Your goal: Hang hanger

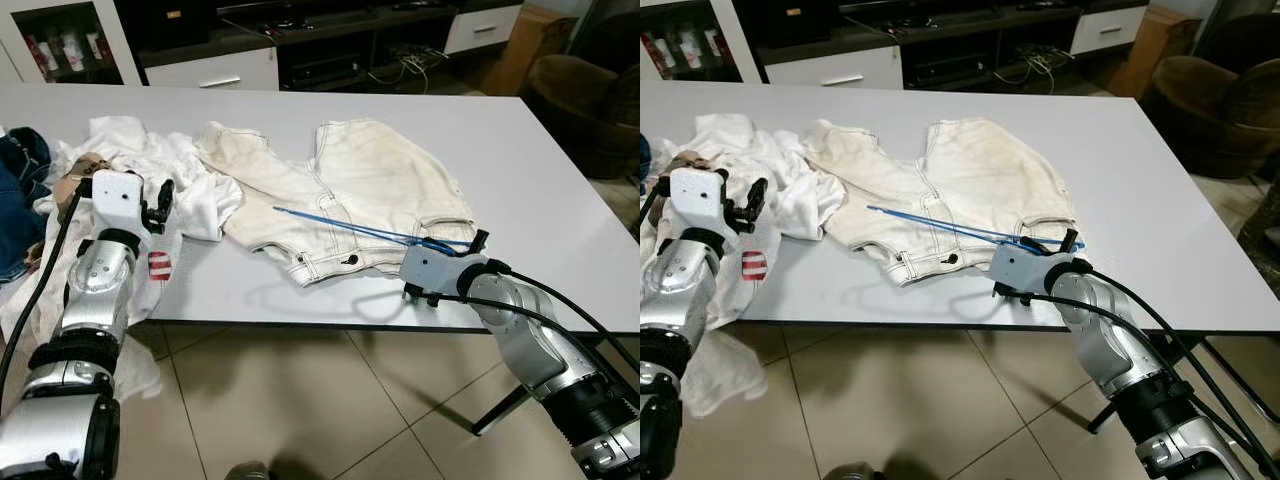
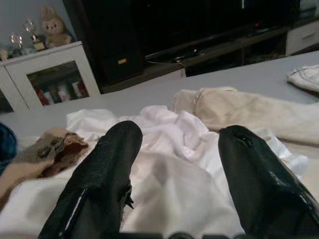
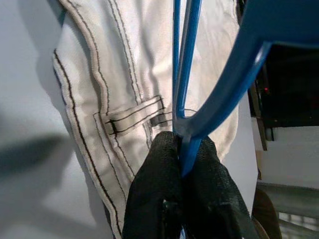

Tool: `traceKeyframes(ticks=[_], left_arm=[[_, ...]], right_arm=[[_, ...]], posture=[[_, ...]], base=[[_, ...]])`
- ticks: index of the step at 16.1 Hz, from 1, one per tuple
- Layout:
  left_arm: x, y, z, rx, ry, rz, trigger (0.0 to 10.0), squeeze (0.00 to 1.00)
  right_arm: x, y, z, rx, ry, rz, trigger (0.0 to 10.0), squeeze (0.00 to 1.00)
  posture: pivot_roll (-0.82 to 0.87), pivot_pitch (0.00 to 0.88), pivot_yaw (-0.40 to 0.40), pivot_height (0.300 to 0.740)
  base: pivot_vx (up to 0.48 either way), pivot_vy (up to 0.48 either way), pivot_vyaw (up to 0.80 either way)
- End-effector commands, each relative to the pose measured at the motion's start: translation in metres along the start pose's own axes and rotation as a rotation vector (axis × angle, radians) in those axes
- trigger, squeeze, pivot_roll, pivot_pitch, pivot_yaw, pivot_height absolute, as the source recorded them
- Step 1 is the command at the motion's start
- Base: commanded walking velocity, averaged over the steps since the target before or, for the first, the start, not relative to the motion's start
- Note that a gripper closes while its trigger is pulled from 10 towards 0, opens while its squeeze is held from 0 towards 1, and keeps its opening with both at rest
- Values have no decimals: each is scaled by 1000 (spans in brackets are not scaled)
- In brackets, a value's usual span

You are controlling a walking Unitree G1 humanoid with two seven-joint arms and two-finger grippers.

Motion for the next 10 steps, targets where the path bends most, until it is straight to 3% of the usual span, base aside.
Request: traceKeyframes(ticks=[1,4,6,8,10], left_arm=[[5,-6,-4,63,-7,-6,10000,0],[13,-18,-23,182,-37,-5,10000,0],[20,-28,-36,197,-74,16,10000,0],[27,-33,-46,204,-97,18,10000,0],[29,-34,-52,207,-113,20,10000,0]], right_arm=[[0,-10,-12,-25,-63,51,10000,0],[2,-21,-48,-107,-303,119,10000,0],[7,-32,-62,-194,-424,156,10000,0],[11,-40,-61,-301,-502,166,10000,0],[11,-42,-52,-319,-513,165,10000,0]], posture=[[95,6,28,740],[91,3,32,740],[87,3,31,740],[83,3,28,740],[86,4,27,740]], base=[[0,0,0],[0,0,0],[0,0,0],[0,0,0],[0,0,0]])
Point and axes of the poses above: a point about 5 cm out from each wrist's last joint towards the gripper, its own x axis pointing back from the gripper into the wrist, its own y axis along the axis of the wrist's last joint, z = x × y, the point moved 2 cm from there along -x, pointing out of the wrist towards the gripper, and after that the axes turned 12 degrees about x, right-handed, at the moved point
